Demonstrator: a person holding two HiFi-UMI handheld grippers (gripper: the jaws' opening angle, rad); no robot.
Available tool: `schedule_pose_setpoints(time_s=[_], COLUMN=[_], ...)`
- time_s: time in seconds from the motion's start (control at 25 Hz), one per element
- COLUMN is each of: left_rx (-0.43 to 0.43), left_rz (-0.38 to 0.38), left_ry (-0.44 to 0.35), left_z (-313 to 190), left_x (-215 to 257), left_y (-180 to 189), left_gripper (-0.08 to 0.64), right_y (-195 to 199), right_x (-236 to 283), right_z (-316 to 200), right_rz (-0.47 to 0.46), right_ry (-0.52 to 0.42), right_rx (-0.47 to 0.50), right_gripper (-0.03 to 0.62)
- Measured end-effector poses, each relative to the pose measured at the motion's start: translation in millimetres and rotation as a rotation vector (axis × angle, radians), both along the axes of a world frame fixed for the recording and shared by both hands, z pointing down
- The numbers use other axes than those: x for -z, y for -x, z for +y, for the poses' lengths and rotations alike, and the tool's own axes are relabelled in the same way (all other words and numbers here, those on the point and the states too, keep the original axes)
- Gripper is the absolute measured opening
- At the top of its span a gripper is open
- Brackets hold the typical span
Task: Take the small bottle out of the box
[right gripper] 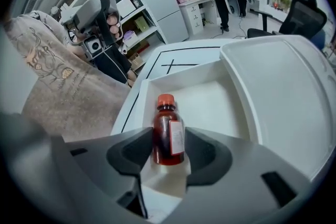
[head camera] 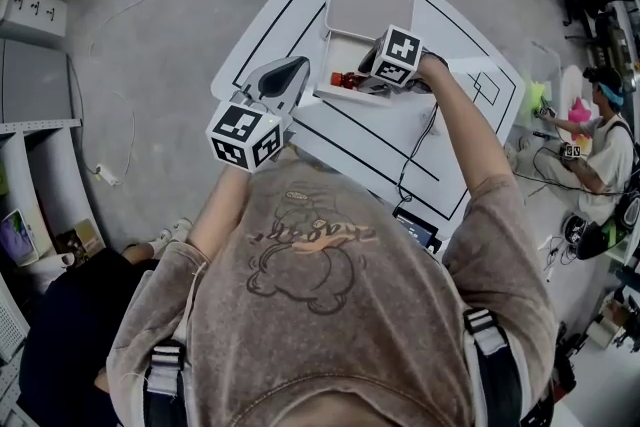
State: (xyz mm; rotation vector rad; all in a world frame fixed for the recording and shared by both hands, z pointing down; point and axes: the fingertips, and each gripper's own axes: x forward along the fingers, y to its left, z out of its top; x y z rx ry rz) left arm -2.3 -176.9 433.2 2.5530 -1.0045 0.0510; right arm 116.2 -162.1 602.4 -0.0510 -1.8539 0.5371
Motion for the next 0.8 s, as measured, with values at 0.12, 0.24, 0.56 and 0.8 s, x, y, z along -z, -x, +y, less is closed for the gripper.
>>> schedule_pose_setpoints(time_s=[0.12,0.24,0.56,0.8], left_rx=[0.004,0.015,0.054,0.052], left_rz=[-0.004,-0.01,-0.02,-0.018], left_ry=[-0.001,-0.004,0.011,0.013], left_z=[-2,-4,-7,-6], left_x=[1,3,-1,-2], left_y=[1,4,15,13], left_gripper=[0.008,0.008,0.008,0.008], right_y=[1,0,4,4], right_x=[-5,-8,-8,-15], right_z=[-1,-2,7,9], right_rz=[0.039,0.062,0.081,0.101], right_ry=[0.003,0.02,0.078,0.075], right_rx=[0.042,0.067,0.116,0.134], right_gripper=[0.207,0.233,0.187,0.187])
